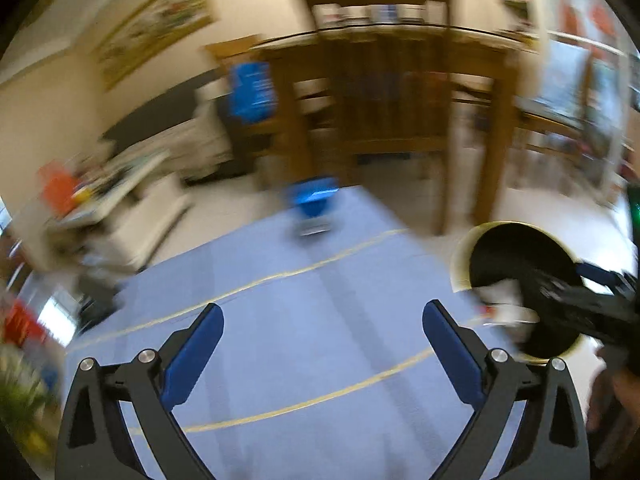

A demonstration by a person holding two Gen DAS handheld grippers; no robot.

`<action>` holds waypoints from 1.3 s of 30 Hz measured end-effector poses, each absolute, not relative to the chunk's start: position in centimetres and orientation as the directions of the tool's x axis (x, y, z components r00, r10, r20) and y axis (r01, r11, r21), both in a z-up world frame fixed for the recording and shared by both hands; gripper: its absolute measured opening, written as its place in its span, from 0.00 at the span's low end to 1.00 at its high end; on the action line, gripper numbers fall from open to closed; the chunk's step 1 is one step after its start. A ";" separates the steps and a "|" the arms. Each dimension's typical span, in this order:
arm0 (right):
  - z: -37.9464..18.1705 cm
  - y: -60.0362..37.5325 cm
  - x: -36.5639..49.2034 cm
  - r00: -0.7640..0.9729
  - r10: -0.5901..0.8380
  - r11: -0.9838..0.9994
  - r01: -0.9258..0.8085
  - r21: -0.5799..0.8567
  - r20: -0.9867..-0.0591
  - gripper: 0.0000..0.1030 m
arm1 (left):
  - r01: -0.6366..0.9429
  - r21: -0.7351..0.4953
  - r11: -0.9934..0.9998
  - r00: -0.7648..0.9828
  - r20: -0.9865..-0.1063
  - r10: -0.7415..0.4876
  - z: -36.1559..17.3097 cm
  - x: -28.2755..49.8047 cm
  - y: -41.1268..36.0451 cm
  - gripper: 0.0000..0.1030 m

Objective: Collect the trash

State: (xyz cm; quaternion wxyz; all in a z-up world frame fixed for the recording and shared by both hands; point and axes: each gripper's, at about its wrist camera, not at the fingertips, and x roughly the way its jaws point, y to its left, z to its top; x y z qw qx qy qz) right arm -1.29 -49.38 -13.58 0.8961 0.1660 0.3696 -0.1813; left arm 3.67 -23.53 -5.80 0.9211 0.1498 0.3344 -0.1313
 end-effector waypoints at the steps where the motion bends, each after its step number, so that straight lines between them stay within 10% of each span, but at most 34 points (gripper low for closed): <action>1: -13.6 -47.5 -0.7 0.667 -0.164 0.896 0.408 0.173 -0.726 0.95 | 0.289 0.196 0.937 0.753 -0.651 -0.096 -5.5 3.8 -21.4 0.93; 9: -10.3 -32.7 3.9 0.687 0.082 0.978 0.082 0.189 -0.722 0.95 | 0.008 0.198 0.980 0.762 -0.635 0.122 -2.3 2.7 -8.4 0.93; 18: 0.8 -24.0 0.3 0.825 0.186 0.976 -0.092 0.198 -0.534 0.95 | -0.049 0.106 0.993 0.809 -0.579 0.101 2.4 -1.5 -3.6 0.94; 39: -0.9 -22.9 -1.3 0.808 0.102 0.991 -0.035 0.127 -0.580 0.95 | -0.023 0.085 0.996 0.810 -0.582 0.069 1.7 -2.3 -3.7 0.94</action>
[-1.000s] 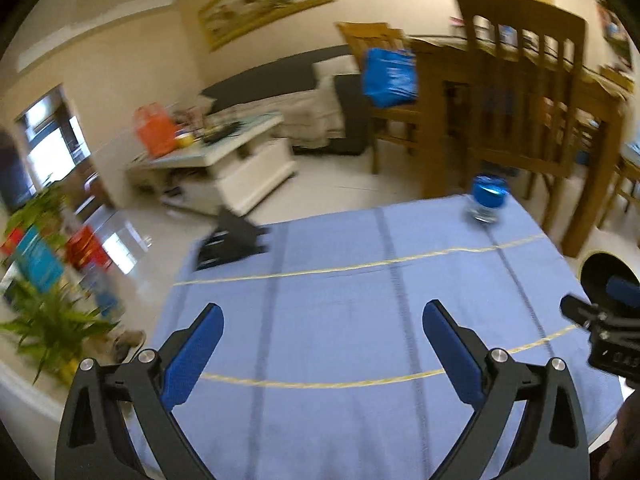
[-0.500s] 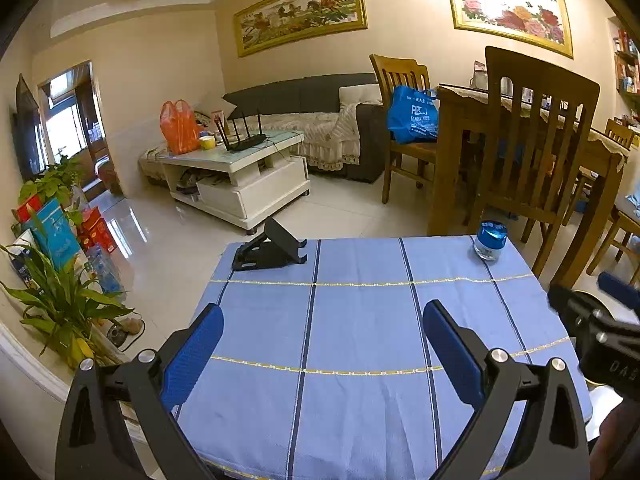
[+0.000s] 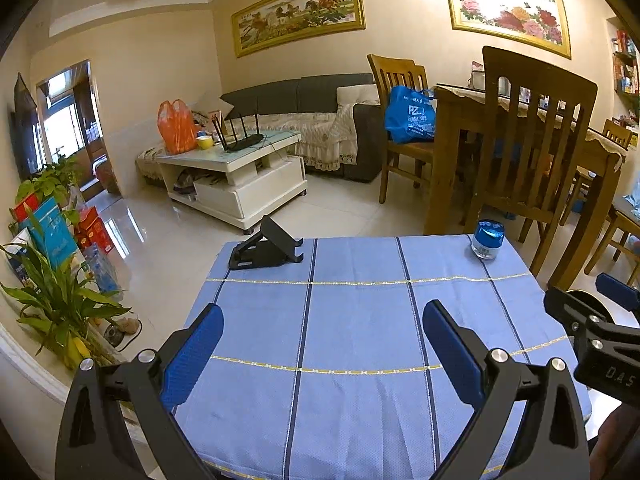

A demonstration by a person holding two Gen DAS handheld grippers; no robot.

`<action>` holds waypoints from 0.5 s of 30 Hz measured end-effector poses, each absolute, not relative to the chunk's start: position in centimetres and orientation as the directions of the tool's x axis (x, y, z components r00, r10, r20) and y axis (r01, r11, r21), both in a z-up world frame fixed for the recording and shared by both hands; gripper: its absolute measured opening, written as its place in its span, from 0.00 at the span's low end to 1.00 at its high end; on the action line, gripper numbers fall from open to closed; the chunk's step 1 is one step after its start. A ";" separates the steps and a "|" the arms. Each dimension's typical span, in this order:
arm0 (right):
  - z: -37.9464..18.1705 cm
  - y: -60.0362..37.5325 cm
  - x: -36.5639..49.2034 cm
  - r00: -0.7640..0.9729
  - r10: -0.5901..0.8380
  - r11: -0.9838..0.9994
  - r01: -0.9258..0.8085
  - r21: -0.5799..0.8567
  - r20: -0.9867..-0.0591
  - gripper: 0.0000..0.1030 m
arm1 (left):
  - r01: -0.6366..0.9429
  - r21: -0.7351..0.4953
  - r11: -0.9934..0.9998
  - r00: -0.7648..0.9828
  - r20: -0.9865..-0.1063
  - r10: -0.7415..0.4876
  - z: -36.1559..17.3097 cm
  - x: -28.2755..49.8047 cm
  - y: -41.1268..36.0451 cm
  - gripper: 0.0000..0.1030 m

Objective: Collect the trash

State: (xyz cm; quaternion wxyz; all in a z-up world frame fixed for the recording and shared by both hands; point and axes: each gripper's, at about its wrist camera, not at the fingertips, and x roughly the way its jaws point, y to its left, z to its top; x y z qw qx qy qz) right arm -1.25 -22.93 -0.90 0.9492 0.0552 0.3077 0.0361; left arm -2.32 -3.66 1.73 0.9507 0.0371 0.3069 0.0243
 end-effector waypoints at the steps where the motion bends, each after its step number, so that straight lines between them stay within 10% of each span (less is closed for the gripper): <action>1: -0.9 -22.9 -1.3 0.809 0.102 0.992 -0.036 0.124 -0.579 0.95 | -0.023 0.082 0.996 0.809 -0.584 0.067 1.7 -2.3 -3.6 0.94; 15: -1.3 -23.1 -1.4 0.804 0.109 0.991 -0.040 0.130 -0.584 0.95 | -0.024 0.077 0.997 0.805 -0.589 0.065 1.5 -2.2 -3.2 0.94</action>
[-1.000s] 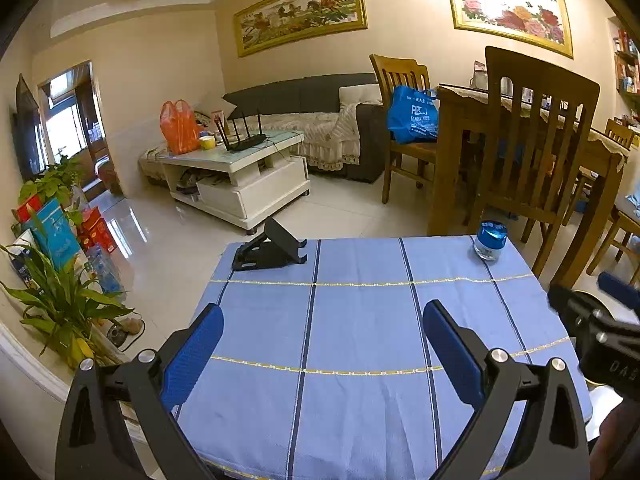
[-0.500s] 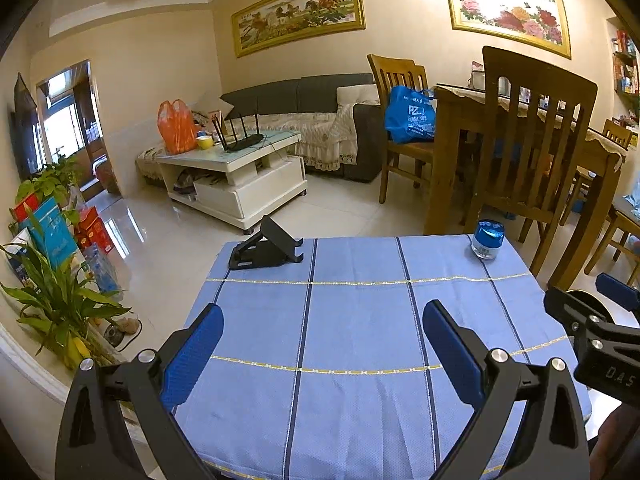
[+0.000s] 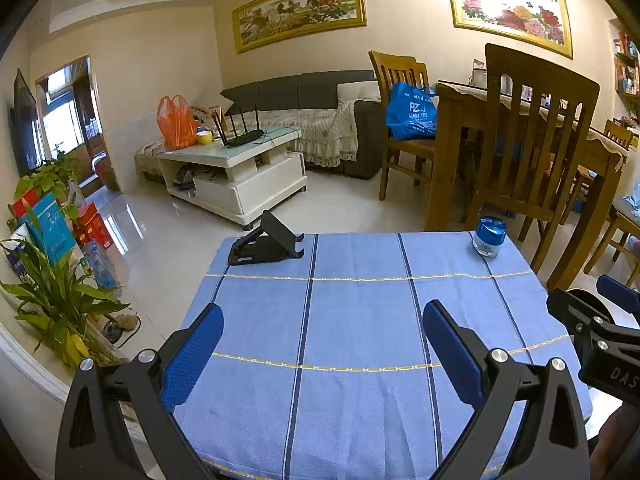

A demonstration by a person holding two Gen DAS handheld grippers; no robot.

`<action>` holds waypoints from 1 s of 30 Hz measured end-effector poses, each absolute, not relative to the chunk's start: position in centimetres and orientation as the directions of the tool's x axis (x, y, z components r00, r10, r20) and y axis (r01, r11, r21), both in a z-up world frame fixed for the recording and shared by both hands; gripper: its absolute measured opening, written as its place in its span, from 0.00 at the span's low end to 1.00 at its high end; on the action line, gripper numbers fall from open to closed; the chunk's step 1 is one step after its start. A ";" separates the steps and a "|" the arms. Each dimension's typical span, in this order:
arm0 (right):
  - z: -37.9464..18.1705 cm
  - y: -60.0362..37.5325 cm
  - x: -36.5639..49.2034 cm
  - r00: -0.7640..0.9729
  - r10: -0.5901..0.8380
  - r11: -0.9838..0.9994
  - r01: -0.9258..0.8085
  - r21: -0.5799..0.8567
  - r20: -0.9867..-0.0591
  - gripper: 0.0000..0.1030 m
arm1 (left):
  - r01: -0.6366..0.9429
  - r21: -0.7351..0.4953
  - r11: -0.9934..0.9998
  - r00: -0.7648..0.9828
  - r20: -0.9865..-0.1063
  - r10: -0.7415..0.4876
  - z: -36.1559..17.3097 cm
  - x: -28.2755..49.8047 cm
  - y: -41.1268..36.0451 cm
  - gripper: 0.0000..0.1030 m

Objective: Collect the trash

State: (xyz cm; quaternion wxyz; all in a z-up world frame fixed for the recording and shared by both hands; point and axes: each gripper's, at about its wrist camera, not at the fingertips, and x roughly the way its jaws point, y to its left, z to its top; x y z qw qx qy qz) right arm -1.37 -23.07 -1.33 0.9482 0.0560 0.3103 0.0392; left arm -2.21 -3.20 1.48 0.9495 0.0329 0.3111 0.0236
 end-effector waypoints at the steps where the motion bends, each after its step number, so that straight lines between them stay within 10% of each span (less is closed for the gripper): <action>1: -1.4 -23.1 -1.4 0.803 0.110 0.991 -0.040 0.131 -0.586 0.95 | -0.024 0.077 0.997 0.806 -0.589 0.065 1.5 -2.2 -3.2 0.94; 30: -3.1 -22.4 -0.9 0.785 0.134 0.987 -0.049 0.155 -0.605 0.95 | -0.034 0.075 0.997 0.799 -0.597 0.072 0.0 -2.1 -2.0 0.94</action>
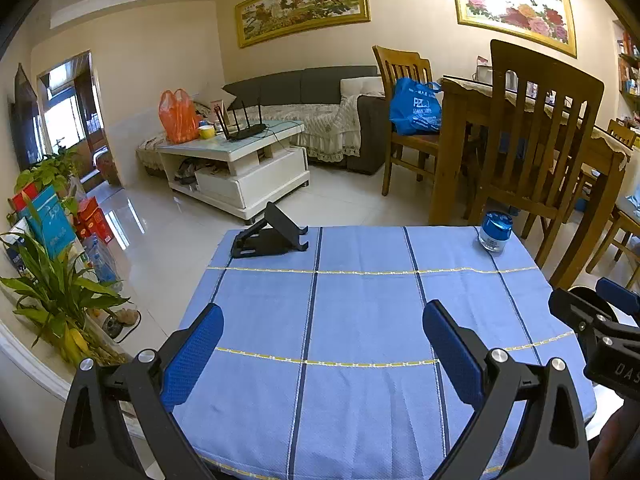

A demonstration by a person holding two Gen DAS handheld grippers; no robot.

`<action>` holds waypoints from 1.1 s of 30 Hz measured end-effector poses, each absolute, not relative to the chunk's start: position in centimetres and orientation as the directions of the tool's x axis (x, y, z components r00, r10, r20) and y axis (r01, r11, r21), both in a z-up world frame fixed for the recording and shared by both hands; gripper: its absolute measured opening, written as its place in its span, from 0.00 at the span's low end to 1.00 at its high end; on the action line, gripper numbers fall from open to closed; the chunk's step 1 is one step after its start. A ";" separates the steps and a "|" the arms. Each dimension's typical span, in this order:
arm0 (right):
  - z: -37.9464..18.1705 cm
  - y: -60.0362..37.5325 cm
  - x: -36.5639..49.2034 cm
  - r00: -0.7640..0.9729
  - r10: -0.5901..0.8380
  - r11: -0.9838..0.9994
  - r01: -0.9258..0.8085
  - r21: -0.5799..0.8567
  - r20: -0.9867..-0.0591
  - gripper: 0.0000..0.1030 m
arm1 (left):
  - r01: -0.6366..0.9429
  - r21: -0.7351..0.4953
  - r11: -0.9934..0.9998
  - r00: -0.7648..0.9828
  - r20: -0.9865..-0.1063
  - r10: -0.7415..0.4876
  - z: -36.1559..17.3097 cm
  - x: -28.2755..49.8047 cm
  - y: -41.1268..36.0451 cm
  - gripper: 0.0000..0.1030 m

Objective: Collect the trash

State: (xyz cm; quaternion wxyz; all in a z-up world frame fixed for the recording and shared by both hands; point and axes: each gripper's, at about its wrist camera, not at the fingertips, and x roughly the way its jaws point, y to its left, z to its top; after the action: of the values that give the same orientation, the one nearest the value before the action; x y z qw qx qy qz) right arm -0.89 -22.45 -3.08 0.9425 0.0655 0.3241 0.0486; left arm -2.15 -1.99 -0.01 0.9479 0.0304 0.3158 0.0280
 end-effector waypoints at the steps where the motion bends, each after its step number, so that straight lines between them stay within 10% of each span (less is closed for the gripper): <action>1: -3.1 -22.4 -0.9 0.785 0.135 0.986 -0.049 0.156 -0.605 0.95 | -0.037 0.077 0.996 0.801 -0.593 0.075 0.0 -2.2 -1.9 0.94; 33: -4.2 -21.8 -0.7 0.764 0.151 0.983 -0.050 0.175 -0.627 0.95 | -0.031 0.020 0.999 0.835 -0.550 0.036 1.1 -3.3 -1.4 0.94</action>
State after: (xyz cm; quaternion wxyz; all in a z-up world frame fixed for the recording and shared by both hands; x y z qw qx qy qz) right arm -0.68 -21.77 -4.17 0.9363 0.0742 0.3391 0.0537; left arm -3.29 -1.41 1.12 0.9578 0.0050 0.2870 0.0175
